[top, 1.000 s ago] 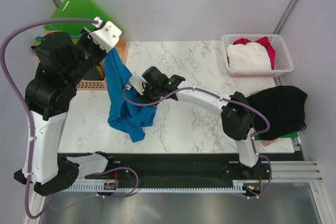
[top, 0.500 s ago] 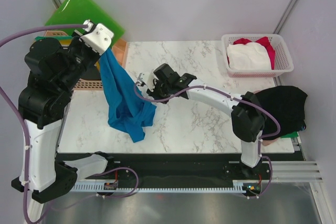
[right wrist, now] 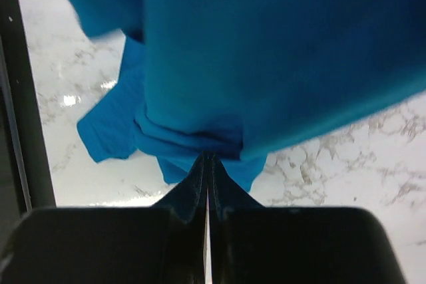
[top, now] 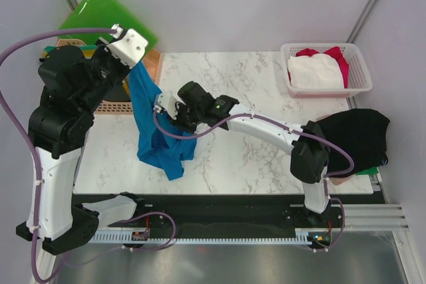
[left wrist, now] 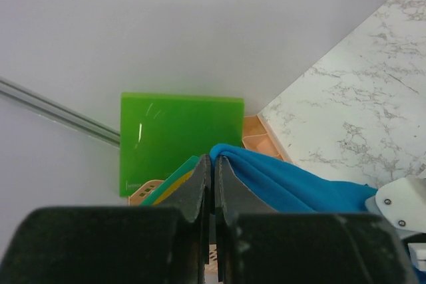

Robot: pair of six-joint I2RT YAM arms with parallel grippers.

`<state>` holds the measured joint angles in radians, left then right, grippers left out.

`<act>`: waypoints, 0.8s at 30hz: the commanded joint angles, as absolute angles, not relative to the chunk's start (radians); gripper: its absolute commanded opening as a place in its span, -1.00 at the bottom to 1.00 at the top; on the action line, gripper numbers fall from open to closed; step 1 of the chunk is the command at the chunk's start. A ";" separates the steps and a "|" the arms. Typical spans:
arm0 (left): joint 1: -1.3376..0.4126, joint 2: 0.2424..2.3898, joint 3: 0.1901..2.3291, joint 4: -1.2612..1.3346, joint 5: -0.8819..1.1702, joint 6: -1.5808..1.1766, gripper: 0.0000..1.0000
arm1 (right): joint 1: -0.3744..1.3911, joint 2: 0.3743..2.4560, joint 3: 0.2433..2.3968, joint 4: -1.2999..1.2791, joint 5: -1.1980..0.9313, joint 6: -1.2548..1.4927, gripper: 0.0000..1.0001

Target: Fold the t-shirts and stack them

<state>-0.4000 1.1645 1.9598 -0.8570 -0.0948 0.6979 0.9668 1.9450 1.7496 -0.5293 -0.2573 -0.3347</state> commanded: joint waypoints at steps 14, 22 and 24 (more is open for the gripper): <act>-0.382 1.143 1.939 -0.784 -0.077 0.713 -0.96 | 0.993 2.103 1.703 -0.500 -0.302 -0.310 -1.00; -0.380 1.140 1.931 -0.767 -0.077 0.721 -0.96 | 0.907 1.714 1.252 -0.498 -0.272 -0.316 -1.00; -0.380 1.141 1.930 -0.764 -0.072 0.719 -0.96 | 0.894 1.584 1.194 -0.515 -0.232 -0.321 -1.00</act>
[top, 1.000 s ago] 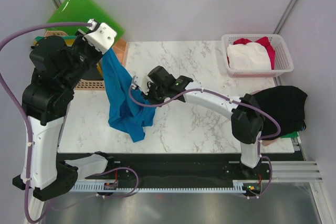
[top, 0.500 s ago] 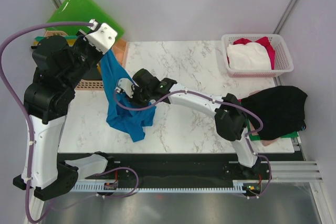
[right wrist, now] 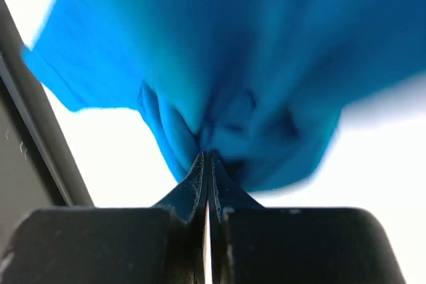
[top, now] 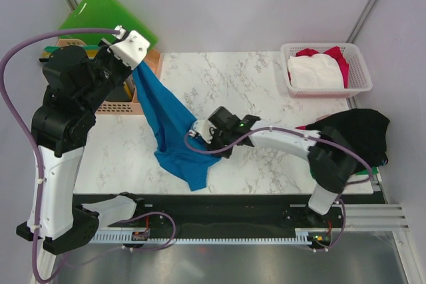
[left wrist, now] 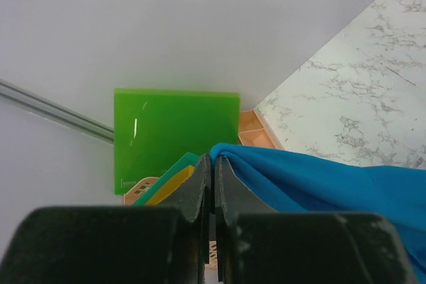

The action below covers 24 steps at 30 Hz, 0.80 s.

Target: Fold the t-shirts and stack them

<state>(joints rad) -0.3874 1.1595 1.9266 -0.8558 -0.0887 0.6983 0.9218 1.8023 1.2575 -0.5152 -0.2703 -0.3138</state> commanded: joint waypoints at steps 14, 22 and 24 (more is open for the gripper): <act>-0.377 1.135 1.890 -0.758 -0.042 0.700 -0.96 | 0.822 1.348 1.031 -0.554 -0.159 -0.341 -1.00; -0.379 1.212 1.911 -0.752 -0.061 0.695 -0.96 | 0.742 1.339 1.045 -0.515 -0.143 -0.364 -1.00; -0.377 1.251 1.910 -0.749 -0.064 0.687 -0.96 | 0.738 1.336 1.042 -0.512 -0.132 -0.367 -1.00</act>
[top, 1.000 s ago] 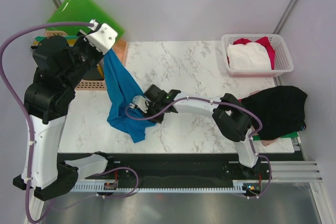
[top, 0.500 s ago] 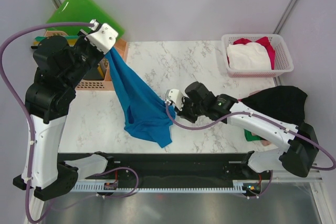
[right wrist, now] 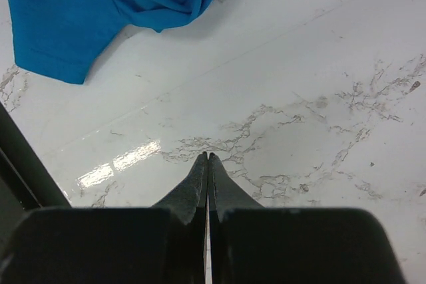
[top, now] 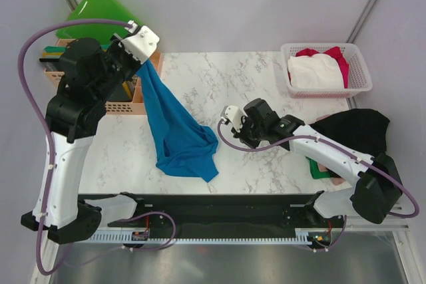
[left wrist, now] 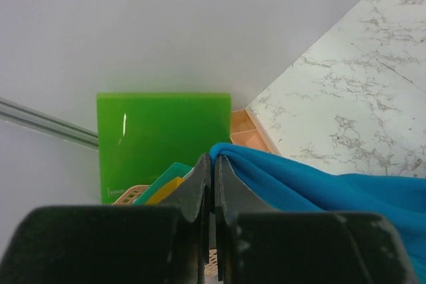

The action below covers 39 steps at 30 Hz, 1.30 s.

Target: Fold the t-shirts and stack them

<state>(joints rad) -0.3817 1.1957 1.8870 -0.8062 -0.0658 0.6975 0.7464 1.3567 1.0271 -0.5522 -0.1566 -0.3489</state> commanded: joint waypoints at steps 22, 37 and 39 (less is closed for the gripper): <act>-0.144 1.793 2.146 -0.761 0.084 0.502 -0.95 | 0.716 1.308 0.988 -0.472 -0.117 -0.364 -1.00; -0.121 1.573 1.837 -0.723 0.044 0.517 1.00 | 0.778 1.299 0.991 -0.681 -0.356 -0.416 0.32; -0.121 1.455 1.708 -0.710 0.048 0.514 1.00 | 0.831 1.319 0.985 -0.673 -0.357 -0.417 0.33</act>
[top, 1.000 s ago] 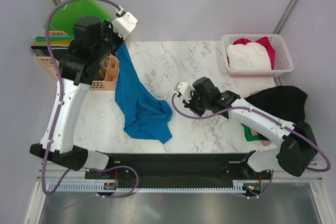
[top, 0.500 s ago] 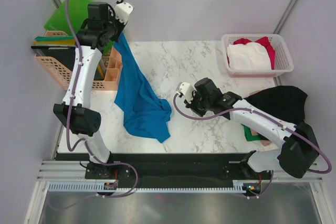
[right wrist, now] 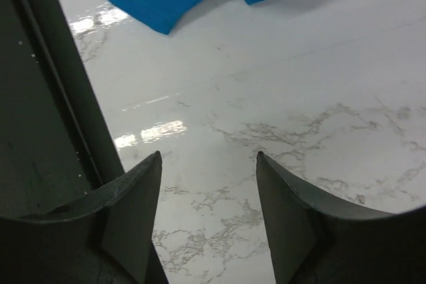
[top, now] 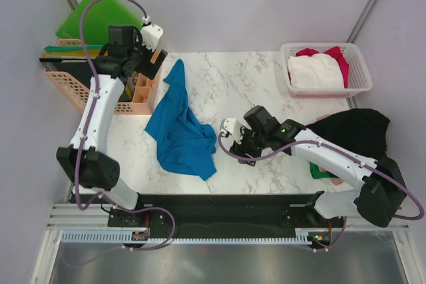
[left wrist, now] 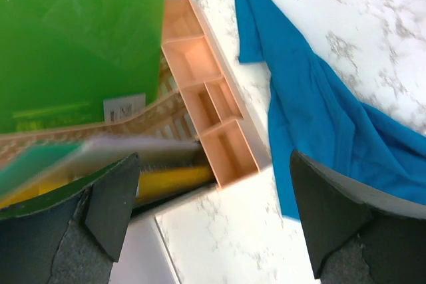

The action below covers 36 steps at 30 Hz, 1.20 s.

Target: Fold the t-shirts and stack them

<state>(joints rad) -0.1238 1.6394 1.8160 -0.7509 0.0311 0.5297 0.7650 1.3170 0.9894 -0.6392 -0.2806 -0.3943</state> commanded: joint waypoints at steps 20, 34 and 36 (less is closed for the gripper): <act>-0.121 1.054 1.224 -0.626 0.046 0.448 1.00 | 0.962 1.859 1.262 -0.514 -0.491 -0.379 0.33; -0.121 1.028 1.189 -0.614 0.015 0.480 1.00 | 0.962 1.973 1.365 -0.508 -0.485 -0.356 -1.00; -0.121 1.026 1.177 -0.614 0.011 0.485 1.00 | 0.960 1.948 1.364 -0.517 -0.451 -0.360 -1.00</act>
<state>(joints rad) -0.1238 1.0512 1.1908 -0.6510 0.0273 0.4767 0.9611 1.9797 1.3308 -0.5266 -0.4694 -0.3519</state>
